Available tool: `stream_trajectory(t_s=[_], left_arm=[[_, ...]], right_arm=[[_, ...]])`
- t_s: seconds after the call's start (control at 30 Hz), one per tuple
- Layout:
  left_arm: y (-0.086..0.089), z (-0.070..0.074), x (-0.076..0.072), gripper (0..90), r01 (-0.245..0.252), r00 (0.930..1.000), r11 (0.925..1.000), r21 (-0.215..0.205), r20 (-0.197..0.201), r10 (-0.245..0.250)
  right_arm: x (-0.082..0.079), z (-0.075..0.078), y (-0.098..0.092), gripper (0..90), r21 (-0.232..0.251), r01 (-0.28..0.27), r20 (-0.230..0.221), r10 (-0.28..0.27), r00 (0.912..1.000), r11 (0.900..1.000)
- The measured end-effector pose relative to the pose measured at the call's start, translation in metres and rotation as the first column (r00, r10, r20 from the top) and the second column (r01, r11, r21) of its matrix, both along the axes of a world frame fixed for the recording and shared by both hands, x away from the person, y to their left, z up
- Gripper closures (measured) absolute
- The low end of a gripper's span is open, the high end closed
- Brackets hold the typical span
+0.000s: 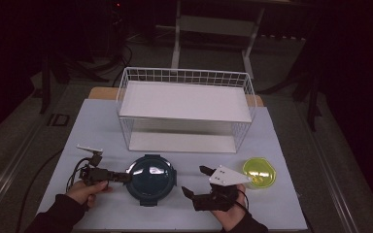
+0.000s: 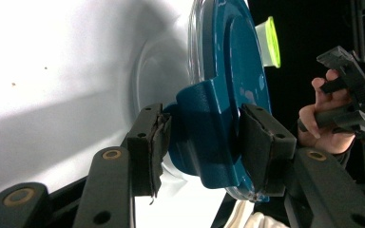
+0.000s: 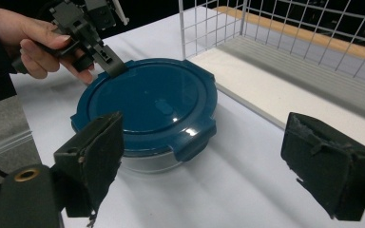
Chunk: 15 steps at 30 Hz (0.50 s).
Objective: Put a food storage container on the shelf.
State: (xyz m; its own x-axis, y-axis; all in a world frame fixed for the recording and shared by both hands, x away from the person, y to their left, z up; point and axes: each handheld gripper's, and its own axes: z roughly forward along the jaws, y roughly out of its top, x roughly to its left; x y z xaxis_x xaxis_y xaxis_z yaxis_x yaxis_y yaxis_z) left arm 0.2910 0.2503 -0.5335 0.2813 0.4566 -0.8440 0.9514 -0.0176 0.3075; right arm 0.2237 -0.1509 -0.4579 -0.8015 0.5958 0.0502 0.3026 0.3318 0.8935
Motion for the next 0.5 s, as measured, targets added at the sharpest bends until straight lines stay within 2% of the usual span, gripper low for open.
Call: stream_trajectory(t_s=[0.17,0.2,0.23,0.43,0.5], left_arm=[[-0.002,0.005,-0.002,52.1,0.009,0.9994,0.9997,0.023,0.034,-0.01],[-0.005,0.01,-0.005,52.1,0.017,0.9974,0.9989,0.044,0.069,-0.02],[-0.006,0.012,-0.007,52.2,0.019,0.9963,0.9984,0.053,0.083,-0.024],[-0.008,0.018,-0.017,53.3,0.026,0.988,0.9969,0.075,0.15,-0.037],[-0.008,0.019,-0.018,53.9,0.029,0.9871,0.9967,0.076,0.155,-0.04]], right_arm=[[0.003,-0.003,0.0,16.4,0.0,0.002,-0.028,-0.002,0.9996,1.0],[0.006,-0.006,0.001,17.0,-0.005,0.001,-0.058,-0.001,0.9983,1.0],[0.008,-0.008,0.002,18.0,-0.001,0.001,-0.07,-0.001,0.9976,1.0],[0.021,-0.019,0.008,22.2,0.041,-0.006,-0.202,0.014,0.9792,0.999],[0.025,-0.023,0.01,23.0,0.056,-0.008,-0.239,0.022,0.9707,0.998]])
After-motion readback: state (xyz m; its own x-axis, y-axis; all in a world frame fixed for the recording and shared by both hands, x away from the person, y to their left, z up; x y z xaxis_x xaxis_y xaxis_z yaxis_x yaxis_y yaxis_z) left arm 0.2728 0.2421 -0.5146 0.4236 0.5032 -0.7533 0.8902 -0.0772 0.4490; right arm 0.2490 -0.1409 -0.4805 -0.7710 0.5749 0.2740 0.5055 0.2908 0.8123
